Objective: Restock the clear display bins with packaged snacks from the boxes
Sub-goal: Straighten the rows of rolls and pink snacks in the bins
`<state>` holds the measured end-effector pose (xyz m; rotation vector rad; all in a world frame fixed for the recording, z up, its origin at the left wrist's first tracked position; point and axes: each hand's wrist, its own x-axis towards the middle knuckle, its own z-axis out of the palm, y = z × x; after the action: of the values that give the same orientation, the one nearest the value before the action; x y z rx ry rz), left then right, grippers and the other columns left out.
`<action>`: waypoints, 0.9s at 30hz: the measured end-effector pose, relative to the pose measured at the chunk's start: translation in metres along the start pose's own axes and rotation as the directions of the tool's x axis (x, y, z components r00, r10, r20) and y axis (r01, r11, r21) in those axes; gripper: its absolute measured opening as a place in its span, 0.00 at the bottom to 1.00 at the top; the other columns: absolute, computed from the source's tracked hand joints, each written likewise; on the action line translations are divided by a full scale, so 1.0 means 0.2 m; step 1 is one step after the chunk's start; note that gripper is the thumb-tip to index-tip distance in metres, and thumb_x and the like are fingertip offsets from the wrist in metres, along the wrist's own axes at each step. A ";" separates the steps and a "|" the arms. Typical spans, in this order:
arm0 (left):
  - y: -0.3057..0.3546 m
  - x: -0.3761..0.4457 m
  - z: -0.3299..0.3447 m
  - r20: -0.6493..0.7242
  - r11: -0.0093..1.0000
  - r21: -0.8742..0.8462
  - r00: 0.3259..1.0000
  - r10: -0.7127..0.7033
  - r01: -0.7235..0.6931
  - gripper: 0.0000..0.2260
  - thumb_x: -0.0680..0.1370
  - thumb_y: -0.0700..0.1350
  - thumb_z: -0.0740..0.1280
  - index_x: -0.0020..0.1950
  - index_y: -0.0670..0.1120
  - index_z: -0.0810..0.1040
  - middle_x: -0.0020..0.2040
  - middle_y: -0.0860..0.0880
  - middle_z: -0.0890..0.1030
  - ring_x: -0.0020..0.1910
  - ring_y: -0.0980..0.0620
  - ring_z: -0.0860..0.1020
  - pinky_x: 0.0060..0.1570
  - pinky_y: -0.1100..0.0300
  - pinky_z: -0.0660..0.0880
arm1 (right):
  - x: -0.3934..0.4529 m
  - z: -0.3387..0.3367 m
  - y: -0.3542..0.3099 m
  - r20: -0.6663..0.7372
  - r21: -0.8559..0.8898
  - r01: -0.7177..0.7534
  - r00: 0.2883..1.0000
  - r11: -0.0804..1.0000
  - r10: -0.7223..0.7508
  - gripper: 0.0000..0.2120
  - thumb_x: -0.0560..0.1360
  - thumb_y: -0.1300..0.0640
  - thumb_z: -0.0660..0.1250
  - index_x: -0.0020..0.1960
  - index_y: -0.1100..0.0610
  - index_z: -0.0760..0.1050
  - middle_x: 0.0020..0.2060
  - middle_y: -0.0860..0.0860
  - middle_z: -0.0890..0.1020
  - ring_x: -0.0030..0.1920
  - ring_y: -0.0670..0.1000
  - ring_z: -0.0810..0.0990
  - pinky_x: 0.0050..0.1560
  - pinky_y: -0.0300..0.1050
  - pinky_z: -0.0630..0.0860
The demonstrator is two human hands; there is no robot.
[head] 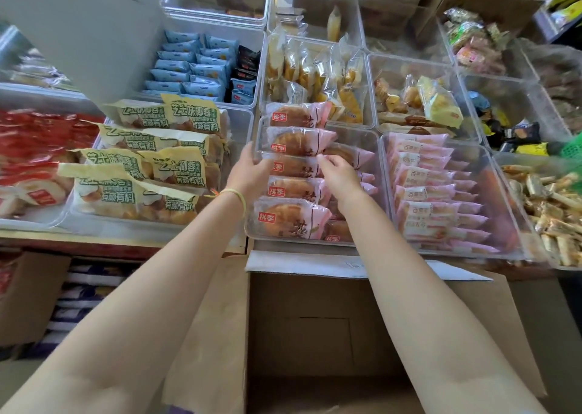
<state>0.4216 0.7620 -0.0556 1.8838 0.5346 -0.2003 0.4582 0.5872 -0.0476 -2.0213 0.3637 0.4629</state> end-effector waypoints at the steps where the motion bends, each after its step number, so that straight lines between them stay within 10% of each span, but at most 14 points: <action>1: 0.00 0.01 0.00 -0.004 1.000 0.012 1.000 0.012 -0.012 0.25 0.80 0.50 0.61 0.77 0.52 0.60 0.60 0.52 0.75 0.47 0.51 0.79 0.52 0.52 0.78 | 0.00 0.01 0.01 -0.013 0.005 0.001 1.000 1.000 -0.001 0.17 0.82 0.45 0.60 0.64 0.54 0.75 0.50 0.48 0.77 0.51 0.51 0.74 0.50 0.45 0.69; 7: -0.04 0.05 0.05 -0.057 0.934 0.328 0.984 0.167 -0.139 0.22 0.75 0.46 0.67 0.68 0.50 0.66 0.65 0.44 0.72 0.61 0.42 0.75 0.61 0.47 0.74 | 0.01 0.06 0.04 -0.084 0.003 0.026 0.996 1.000 -0.025 0.08 0.80 0.50 0.65 0.48 0.54 0.71 0.42 0.52 0.78 0.45 0.53 0.77 0.49 0.51 0.76; 10: 0.03 0.10 0.06 0.032 0.555 0.766 0.882 0.471 -0.324 0.28 0.76 0.50 0.65 0.75 0.59 0.61 0.79 0.47 0.53 0.77 0.41 0.54 0.68 0.44 0.65 | 0.03 0.05 0.02 -0.092 -0.049 0.029 0.995 0.998 -0.033 0.11 0.79 0.52 0.66 0.41 0.51 0.68 0.40 0.48 0.77 0.43 0.53 0.76 0.50 0.50 0.74; 13: 0.13 0.16 0.11 0.268 0.353 0.813 0.836 0.479 -0.463 0.24 0.81 0.52 0.55 0.77 0.59 0.59 0.81 0.52 0.52 0.79 0.45 0.50 0.73 0.40 0.55 | 0.04 0.05 0.01 -0.115 -0.060 0.022 0.993 0.998 -0.029 0.13 0.78 0.54 0.67 0.38 0.50 0.67 0.37 0.46 0.76 0.41 0.52 0.74 0.44 0.46 0.71; 27: 0.09 0.24 0.06 0.376 0.213 0.864 0.866 0.329 -0.456 0.34 0.76 0.72 0.46 0.79 0.58 0.54 0.81 0.53 0.52 0.80 0.46 0.48 0.75 0.37 0.46 | 0.06 0.06 -0.02 -0.223 -0.007 0.006 0.975 1.000 -0.008 0.11 0.79 0.53 0.67 0.39 0.52 0.72 0.37 0.46 0.78 0.48 0.53 0.78 0.55 0.53 0.76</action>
<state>0.4734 0.7598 -0.0638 3.0955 -0.3286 -0.3129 0.4684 0.5997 -0.0546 -2.0854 0.4924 0.2321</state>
